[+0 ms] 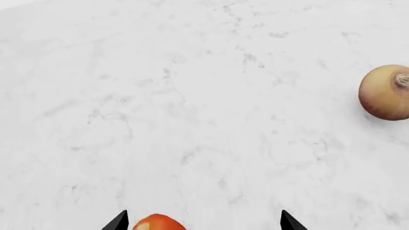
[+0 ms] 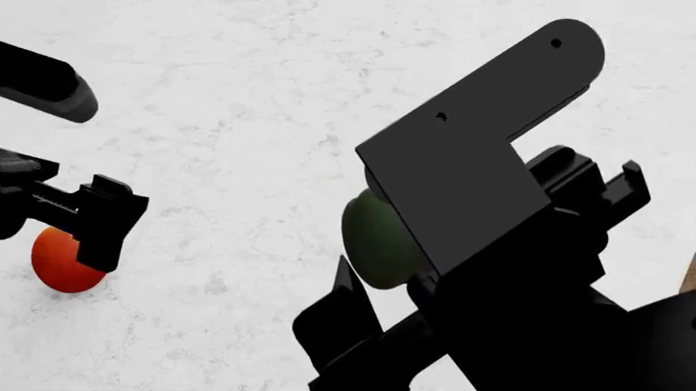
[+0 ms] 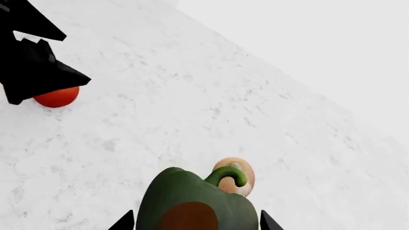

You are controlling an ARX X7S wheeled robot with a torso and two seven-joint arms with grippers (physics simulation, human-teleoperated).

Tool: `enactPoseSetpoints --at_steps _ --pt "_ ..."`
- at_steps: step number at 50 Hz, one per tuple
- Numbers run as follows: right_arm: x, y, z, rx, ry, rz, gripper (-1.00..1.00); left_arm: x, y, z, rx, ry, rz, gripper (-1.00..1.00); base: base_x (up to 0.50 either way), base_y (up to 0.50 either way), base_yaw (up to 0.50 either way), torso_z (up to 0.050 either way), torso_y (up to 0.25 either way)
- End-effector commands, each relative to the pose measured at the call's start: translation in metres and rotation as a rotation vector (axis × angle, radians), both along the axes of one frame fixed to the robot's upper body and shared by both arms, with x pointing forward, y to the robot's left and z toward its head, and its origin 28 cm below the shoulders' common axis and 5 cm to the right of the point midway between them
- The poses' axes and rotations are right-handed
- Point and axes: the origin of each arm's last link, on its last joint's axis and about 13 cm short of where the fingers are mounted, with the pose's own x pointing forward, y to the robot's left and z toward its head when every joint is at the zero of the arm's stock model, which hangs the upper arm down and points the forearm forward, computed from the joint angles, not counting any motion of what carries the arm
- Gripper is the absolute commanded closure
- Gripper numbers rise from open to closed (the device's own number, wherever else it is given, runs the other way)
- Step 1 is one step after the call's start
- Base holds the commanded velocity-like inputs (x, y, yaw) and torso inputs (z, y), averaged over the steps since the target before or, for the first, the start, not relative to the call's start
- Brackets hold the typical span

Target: Place the avocado, onion, tomato and bell pepper on the cutting board.

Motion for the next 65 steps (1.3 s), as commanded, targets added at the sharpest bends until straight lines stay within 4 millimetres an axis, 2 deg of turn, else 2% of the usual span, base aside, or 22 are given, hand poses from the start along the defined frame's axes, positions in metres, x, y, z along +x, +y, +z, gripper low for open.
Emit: enactPoseSetpoints --at_steps 1,9,33,65 --pt "0.001 -0.002 -0.002 -0.015 -0.017 0.001 1.00 -0.025 -0.001 0.001 0.021 0.007 -0.024 -1.00 0.00 0.00 0.00 0.000 0.000" --pt "0.002 -0.002 -0.005 -0.010 -0.014 0.003 1.00 -0.034 -0.001 0.002 0.033 -0.002 -0.030 -1.00 0.00 0.00 0.00 0.000 0.000" --pt "-0.001 -0.001 -0.006 -0.013 -0.011 0.002 1.00 -0.007 0.010 -0.014 0.035 0.002 0.054 -1.00 0.00 0.00 0.00 0.000 0.000" --pt "-0.003 0.002 0.004 -0.036 -0.029 0.004 1.00 0.017 0.017 -0.055 -0.010 0.077 0.109 -1.00 0.00 0.00 0.00 0.000 0.000"
